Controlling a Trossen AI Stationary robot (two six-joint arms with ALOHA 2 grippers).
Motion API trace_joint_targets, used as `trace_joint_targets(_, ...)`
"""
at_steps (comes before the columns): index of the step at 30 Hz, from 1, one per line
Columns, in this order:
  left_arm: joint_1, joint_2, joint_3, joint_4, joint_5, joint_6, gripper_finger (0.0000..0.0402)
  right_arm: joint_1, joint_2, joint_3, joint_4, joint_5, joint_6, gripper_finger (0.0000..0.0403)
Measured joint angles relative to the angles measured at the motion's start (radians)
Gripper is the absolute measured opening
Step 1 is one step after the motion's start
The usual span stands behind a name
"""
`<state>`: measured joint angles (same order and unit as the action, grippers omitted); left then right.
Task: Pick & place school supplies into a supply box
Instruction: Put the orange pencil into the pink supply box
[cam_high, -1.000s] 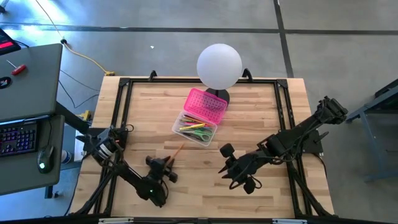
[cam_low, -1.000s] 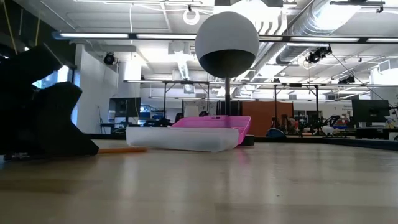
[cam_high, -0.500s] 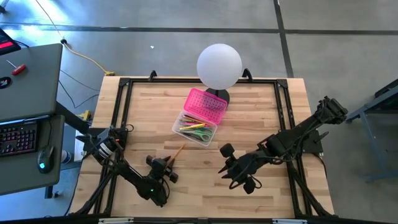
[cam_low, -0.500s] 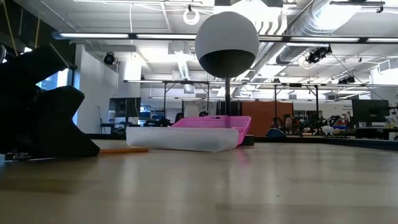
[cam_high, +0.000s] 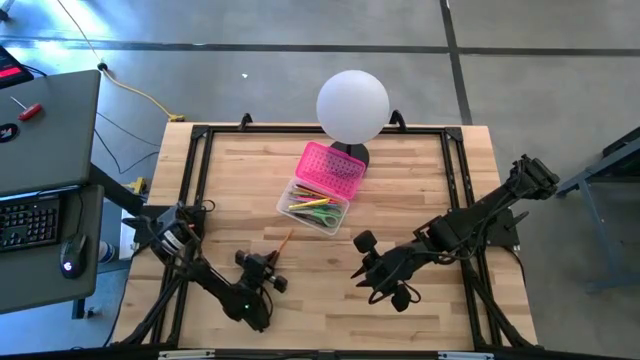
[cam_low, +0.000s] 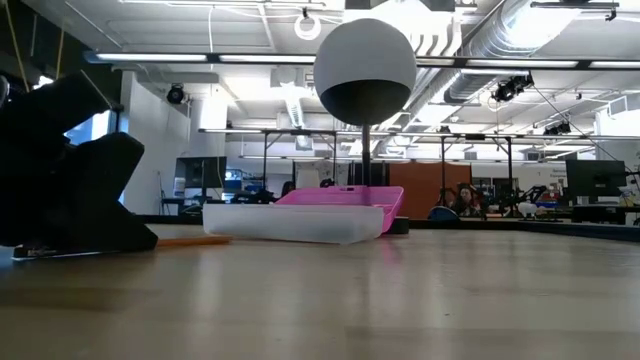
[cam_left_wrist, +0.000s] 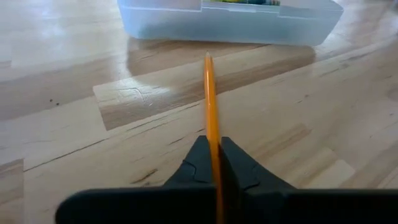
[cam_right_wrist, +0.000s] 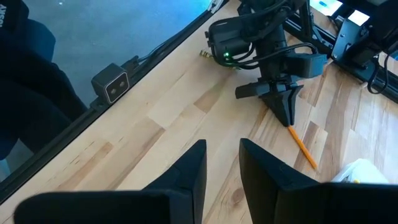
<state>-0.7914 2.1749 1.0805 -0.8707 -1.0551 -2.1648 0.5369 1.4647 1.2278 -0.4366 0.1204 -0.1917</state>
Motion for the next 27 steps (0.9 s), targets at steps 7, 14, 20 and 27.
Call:
trace_joint_targets(7,0.011,-0.101,0.126,-0.261,0.028,0.032,0.0029,0.000,0.000,0.000,0.001,0.000,0.000,0.0074)
trace_joint_targets(14,0.030,-0.175,0.241,-0.447,-0.017,0.176,0.0029,0.000,0.000,0.000,0.008,0.000,0.000,0.0074)
trace_joint_targets(20,0.135,-0.277,0.249,-0.396,0.133,0.458,0.0029,0.000,0.000,0.000,0.023,-0.005,0.000,0.0074)
trace_joint_targets(27,0.330,-0.394,0.250,-0.184,0.271,0.995,0.0029,0.000,0.000,0.000,0.041,-0.005,0.000,0.0074)
